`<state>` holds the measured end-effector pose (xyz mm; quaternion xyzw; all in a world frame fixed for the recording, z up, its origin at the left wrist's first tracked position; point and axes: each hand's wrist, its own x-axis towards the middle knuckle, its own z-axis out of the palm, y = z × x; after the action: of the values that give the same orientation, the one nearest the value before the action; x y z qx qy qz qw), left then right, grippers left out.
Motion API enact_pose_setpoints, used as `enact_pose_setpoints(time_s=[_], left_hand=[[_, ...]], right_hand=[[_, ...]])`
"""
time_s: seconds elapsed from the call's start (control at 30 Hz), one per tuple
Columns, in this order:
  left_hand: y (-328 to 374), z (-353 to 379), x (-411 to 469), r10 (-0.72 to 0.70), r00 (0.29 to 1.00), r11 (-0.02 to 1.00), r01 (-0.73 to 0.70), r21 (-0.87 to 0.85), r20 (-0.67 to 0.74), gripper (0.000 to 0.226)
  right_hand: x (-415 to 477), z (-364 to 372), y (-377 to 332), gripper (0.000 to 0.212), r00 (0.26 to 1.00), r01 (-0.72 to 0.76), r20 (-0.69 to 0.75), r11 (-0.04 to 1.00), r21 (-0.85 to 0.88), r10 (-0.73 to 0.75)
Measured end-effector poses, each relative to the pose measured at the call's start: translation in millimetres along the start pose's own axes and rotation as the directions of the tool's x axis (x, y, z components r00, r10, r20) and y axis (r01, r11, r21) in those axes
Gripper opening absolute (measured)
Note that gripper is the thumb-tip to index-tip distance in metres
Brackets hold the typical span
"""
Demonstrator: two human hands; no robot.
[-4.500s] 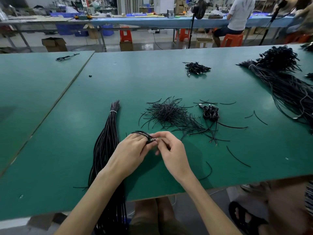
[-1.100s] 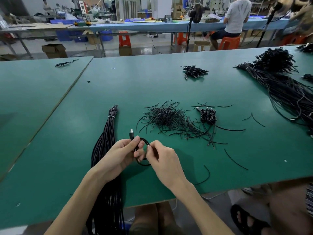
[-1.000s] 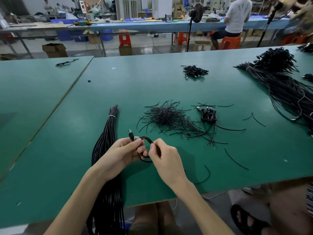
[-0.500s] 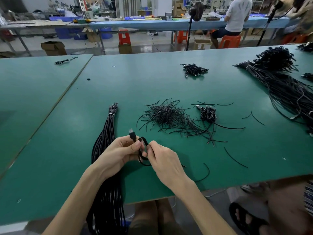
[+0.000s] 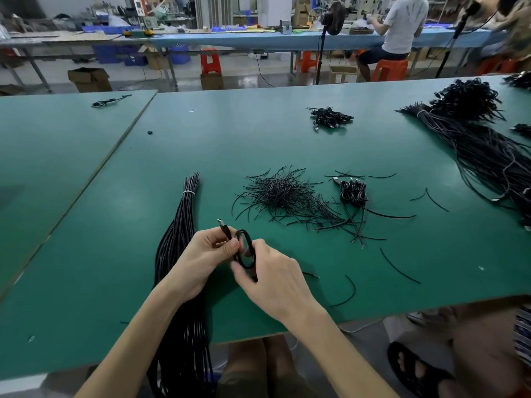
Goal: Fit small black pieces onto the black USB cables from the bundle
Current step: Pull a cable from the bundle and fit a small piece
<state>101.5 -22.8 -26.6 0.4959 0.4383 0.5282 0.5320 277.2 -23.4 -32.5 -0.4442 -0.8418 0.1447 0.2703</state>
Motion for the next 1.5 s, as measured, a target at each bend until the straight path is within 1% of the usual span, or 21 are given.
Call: enact_pose_setpoints(time_s=[0.07,0.2,0.33,0.43,0.6,0.7,0.8,0.87,0.93,1.1,1.2,1.33,1.4,1.5], left_hand=[[0,0,0,0.009,1.0,1.0,-0.009,0.002,-0.015,0.009],[-1,2,0,0.026,0.999,0.999,-0.026,0.025,-0.023,0.013],[-4,1,2,0.021,1.0,0.999,-0.02,0.044,-0.015,0.019],[-5,1,3,0.015,1.0,0.999,-0.014,0.041,-0.013,0.024],[-7,1,5,0.007,0.996,0.999,-0.003,0.036,-0.088,0.029],[-7,0,6,-0.005,0.998,1.0,0.007,0.021,-0.066,0.035],[-6,0,4,0.01,1.0,0.999,-0.01,0.04,-0.005,0.027],[-6,0,3,0.024,1.0,0.997,-0.022,0.08,-0.014,0.02],[-6,0,3,0.039,0.998,0.993,-0.034,0.114,-0.039,0.021],[-5,2,2,0.087,0.992,0.987,-0.074,0.141,-0.086,0.026],[-5,2,3,0.105,0.989,0.983,-0.088,0.162,-0.101,0.027],[-6,1,3,0.141,0.983,0.974,-0.116,0.196,-0.12,0.028],[-6,1,3,0.148,0.981,0.971,-0.119,0.207,-0.127,0.029],[-5,2,3,0.151,0.979,0.966,-0.117,0.23,-0.134,0.03]], right_hand=[[1,-2,1,0.031,1.0,-0.006,0.004,0.999,0.039,0.006],[3,-2,3,0.028,0.998,-0.057,0.015,0.993,0.1,0.055],[3,0,4,0.026,0.999,-0.035,0.007,0.999,0.037,0.035],[3,1,5,0.021,0.999,-0.025,-0.042,1.0,0.005,0.025],[5,1,4,0.015,0.995,-0.009,-0.1,0.997,-0.07,0.001],[6,2,6,0.016,0.997,-0.006,-0.072,0.994,-0.106,-0.002],[6,3,7,0.021,1.0,0.01,-0.026,0.989,-0.149,-0.014],[5,4,6,0.018,0.999,0.016,-0.031,0.983,-0.181,-0.022],[5,6,5,0.017,0.999,0.02,-0.032,0.98,-0.198,-0.026],[6,8,7,0.027,1.0,0.013,-0.01,0.98,-0.198,-0.015],[8,8,8,0.028,1.0,0.011,0.003,0.987,-0.161,-0.011],[7,9,6,0.029,0.999,0.035,-0.009,0.977,-0.21,-0.037],[7,11,5,0.037,0.999,0.037,-0.01,0.969,-0.245,-0.04],[8,12,5,0.057,1.0,0.025,0.008,0.964,-0.263,-0.024]])
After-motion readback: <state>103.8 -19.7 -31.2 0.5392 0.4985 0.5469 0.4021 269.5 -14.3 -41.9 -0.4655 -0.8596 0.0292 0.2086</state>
